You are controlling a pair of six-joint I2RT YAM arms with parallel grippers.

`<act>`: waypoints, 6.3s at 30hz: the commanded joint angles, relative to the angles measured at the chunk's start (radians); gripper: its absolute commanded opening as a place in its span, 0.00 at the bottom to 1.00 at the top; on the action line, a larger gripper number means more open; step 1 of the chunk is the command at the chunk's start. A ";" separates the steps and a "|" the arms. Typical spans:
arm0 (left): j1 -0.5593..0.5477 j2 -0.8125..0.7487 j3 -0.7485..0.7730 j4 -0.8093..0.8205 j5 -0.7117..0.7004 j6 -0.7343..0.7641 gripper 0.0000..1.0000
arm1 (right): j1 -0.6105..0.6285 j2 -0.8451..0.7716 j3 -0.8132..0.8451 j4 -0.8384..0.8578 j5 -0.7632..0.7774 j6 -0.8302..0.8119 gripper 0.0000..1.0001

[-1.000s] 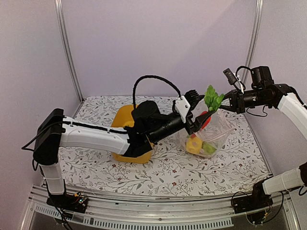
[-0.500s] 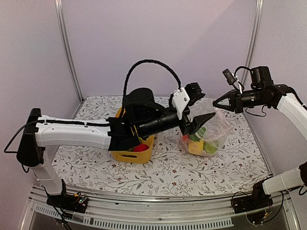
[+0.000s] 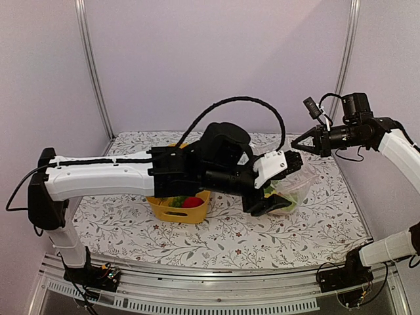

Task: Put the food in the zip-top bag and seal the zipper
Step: Adjust the zipper food storage bag at the center of the board, then pick up the fake vegetable from the bin.

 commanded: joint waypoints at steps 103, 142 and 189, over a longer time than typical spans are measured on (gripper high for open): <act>0.449 -0.298 -0.363 -0.281 -0.442 -0.585 0.74 | 0.021 0.073 -0.166 0.239 0.272 -0.083 0.00; 0.654 0.150 -0.189 -0.363 -0.346 -0.519 0.55 | 0.017 0.000 -0.317 0.366 0.171 -0.150 0.00; 0.660 0.326 -0.074 -0.469 -0.461 -0.511 0.47 | 0.017 -0.040 -0.335 0.363 0.174 -0.174 0.00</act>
